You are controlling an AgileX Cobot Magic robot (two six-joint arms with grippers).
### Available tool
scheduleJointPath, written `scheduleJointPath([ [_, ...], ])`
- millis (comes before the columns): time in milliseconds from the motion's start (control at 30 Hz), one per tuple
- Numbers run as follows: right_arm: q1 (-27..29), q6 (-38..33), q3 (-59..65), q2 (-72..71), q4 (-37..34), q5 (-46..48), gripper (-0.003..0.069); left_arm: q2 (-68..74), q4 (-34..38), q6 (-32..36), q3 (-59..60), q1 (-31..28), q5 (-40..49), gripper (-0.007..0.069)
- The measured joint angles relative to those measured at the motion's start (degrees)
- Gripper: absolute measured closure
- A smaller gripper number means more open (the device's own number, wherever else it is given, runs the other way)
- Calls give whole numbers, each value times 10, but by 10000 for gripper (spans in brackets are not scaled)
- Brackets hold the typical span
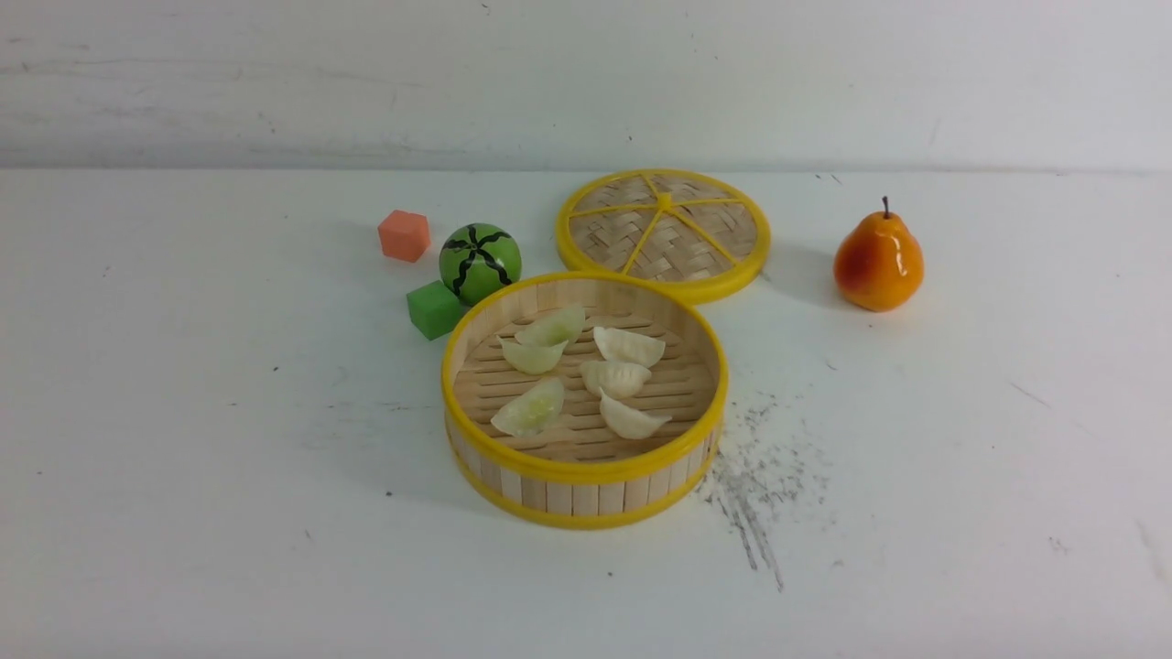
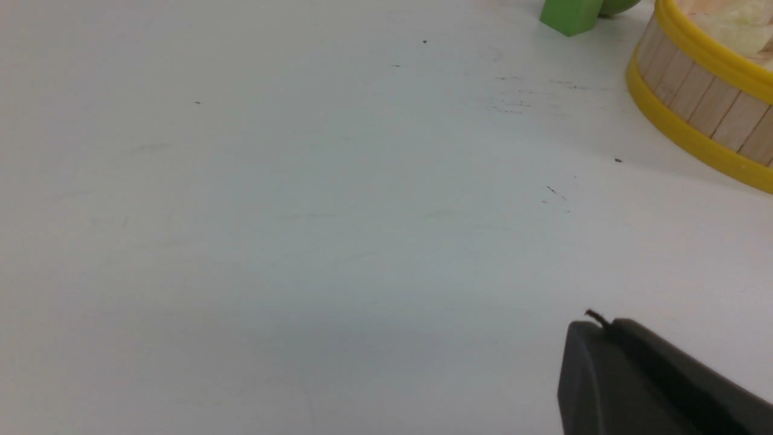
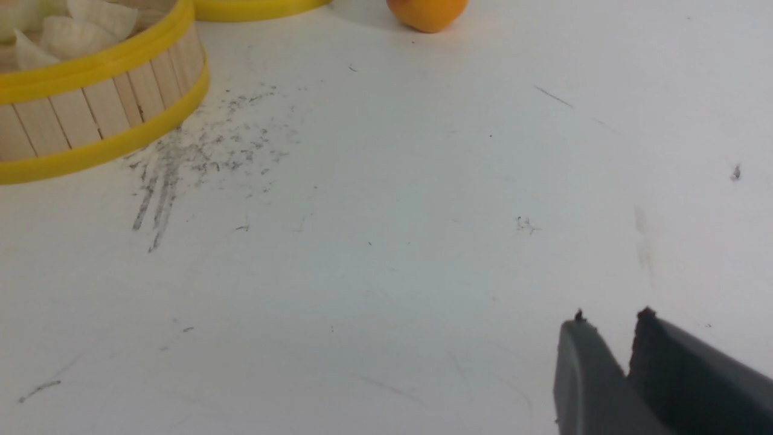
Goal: Put the dumplings into the steamer on the white table.
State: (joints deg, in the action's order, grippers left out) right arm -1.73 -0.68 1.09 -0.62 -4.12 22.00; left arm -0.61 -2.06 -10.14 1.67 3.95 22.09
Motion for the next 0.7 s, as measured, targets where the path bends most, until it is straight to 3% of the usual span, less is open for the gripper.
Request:
scheduleJointPath([
  [700,0,0,0,0,0,0,529,0,1,0,0,0,0,637],
])
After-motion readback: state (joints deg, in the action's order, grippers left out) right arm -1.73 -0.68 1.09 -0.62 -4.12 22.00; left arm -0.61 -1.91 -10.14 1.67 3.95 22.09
